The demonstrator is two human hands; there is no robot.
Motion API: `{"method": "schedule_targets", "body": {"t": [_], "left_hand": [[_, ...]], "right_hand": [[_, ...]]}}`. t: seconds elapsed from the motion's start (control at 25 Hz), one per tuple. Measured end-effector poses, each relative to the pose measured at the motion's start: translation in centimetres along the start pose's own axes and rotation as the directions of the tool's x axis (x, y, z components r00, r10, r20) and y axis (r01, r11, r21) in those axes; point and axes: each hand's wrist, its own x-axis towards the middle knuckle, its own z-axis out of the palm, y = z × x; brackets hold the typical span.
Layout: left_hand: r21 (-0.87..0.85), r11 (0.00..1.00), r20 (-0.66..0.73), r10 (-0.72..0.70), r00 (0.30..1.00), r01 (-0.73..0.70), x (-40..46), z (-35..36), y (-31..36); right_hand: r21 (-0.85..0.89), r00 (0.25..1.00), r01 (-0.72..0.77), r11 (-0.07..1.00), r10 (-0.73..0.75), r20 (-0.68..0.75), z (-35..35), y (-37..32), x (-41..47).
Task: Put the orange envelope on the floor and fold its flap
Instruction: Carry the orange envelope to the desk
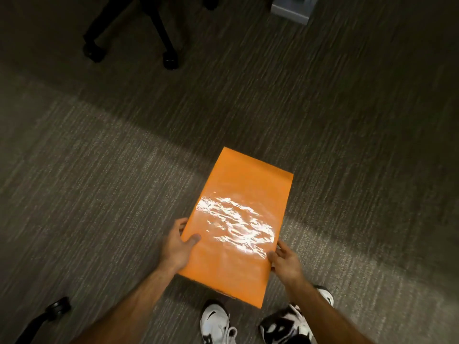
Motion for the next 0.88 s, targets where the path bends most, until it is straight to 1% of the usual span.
{"method": "schedule_targets", "body": {"t": [0.12, 0.24, 0.4, 0.52, 0.6, 0.72, 0.8, 0.88], "left_hand": [[-0.034, 0.998, 0.008, 0.047, 0.999, -0.046, -2.7, 0.7, 5.6], [-0.061, 0.993, 0.000, 0.105, 0.994, -0.105, -5.1, 1.2, 12.1], [-0.093, 0.981, 0.007, 0.171, 0.985, -0.170, -8.1, 2.4, 23.0], [-0.108, 0.971, -0.020, 0.211, 0.977, -0.212, -9.5, 3.6, 30.3], [-0.104, 0.968, -0.039, 0.226, 0.973, -0.229, -9.0, 4.4, 34.1], [-0.088, 0.959, -0.057, 0.264, 0.963, -0.268, -6.4, 5.9, 38.2], [-0.077, 0.963, -0.055, 0.255, 0.965, -0.259, -3.1, 7.6, 40.0], [-0.071, 0.959, -0.053, 0.270, 0.961, -0.273, 0.8, 9.9, 41.1]], "right_hand": [[0.050, 1.000, 0.011, 0.999, -0.010, -0.013, -3.9, -3.2, -2.6], [0.115, 0.998, 0.052, 0.992, -0.050, -0.024, -8.2, -8.0, -5.7], [0.105, 0.992, 0.120, 0.987, -0.115, -0.053, -14.7, -16.7, -10.3], [0.081, 0.981, 0.179, 0.981, -0.172, -0.087, -19.1, -23.6, -11.6], [0.055, 0.968, 0.226, 0.973, -0.218, -0.124, -21.1, -28.0, -11.7], [0.008, 0.943, 0.277, 0.961, -0.270, -0.194, -22.8, -32.3, -9.7], [-0.057, 0.934, 0.254, 0.966, -0.260, -0.246, -23.3, -34.4, -7.4], [-0.093, 0.903, 0.256, 0.962, -0.272, -0.333, -23.5, -35.7, -4.2]]}}
